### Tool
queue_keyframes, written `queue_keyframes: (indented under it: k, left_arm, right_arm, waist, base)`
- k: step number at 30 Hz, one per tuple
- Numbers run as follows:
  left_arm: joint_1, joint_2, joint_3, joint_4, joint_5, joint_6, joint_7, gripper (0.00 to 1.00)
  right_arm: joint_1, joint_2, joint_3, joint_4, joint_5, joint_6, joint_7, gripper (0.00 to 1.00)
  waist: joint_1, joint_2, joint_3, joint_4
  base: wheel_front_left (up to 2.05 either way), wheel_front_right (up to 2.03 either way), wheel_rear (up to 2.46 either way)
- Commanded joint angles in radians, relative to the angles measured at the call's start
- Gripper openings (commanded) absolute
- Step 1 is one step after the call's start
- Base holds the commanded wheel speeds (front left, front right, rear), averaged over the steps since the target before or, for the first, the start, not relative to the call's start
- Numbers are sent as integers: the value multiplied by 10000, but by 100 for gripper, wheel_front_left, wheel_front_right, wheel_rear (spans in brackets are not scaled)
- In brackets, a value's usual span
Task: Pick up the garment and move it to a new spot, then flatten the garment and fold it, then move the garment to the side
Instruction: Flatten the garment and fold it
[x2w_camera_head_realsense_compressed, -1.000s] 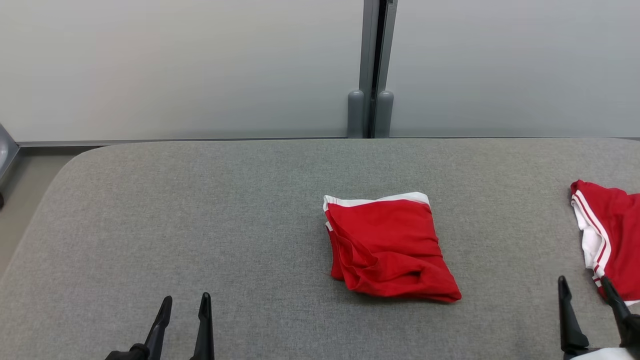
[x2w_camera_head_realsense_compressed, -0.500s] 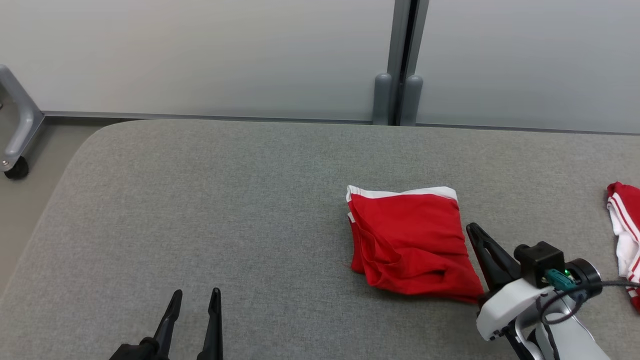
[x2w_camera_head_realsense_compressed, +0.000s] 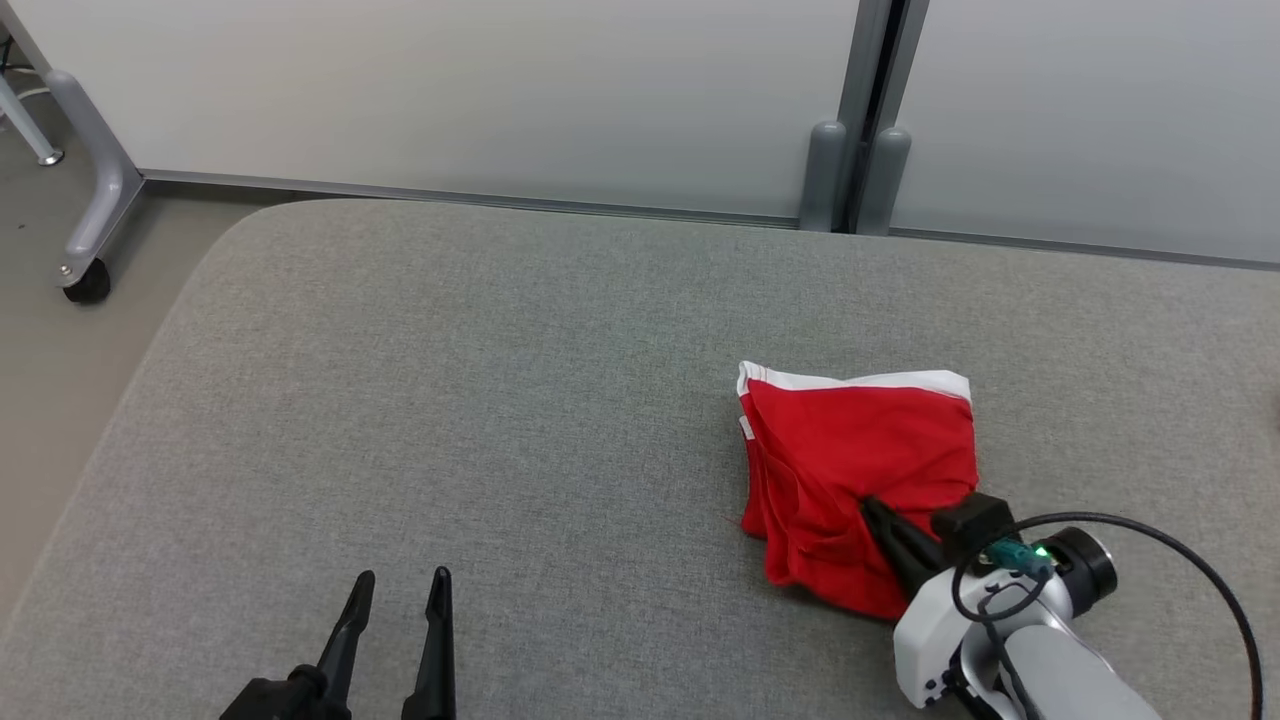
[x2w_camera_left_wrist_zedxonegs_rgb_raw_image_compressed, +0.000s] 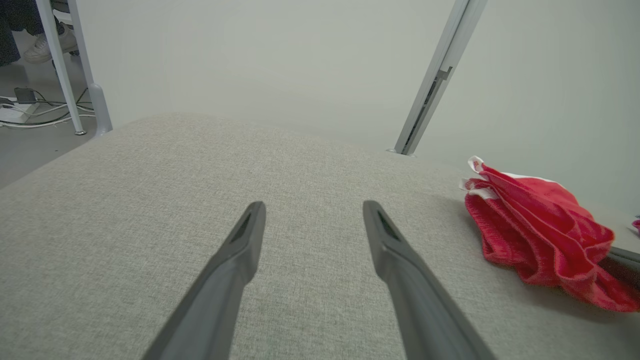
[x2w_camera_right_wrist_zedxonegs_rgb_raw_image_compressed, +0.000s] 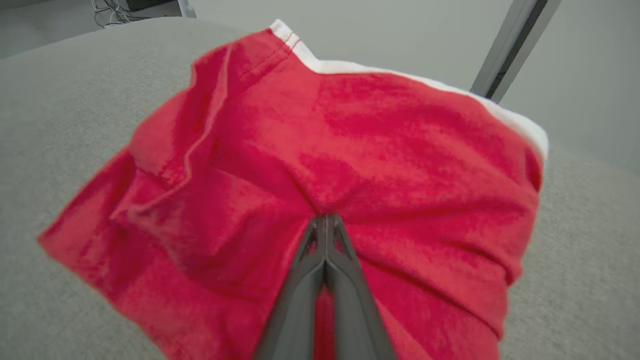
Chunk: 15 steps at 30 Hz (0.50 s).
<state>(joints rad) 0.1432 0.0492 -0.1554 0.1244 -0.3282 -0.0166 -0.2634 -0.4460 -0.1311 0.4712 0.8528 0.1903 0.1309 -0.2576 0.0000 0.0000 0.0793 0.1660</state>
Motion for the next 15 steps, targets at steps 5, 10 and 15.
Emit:
queue_keyframes:
  k: [5,10,15]
  left_arm:
    - [-165,33,49,-14,-75,91,-11,100]
    - [-105,33,-23,7,-73,67,-11,100]
    - [-125,34,-125,43,-102,95,-11,100]
  right_arm:
    - [296,16,1223,-456,704,-2,-88,0]
    - [429,11,2061,-701,1116,-2,-85,0]
    - [398,68,2640,-700,1437,-3,-86,0]
  waist:
    - [0,0,33,-38]
    - [0,0,-25,-172]
    - [0,0,-92,-227]
  base:
    - [0,0,0]
    - [0,0,0]
    - [0,0,0]
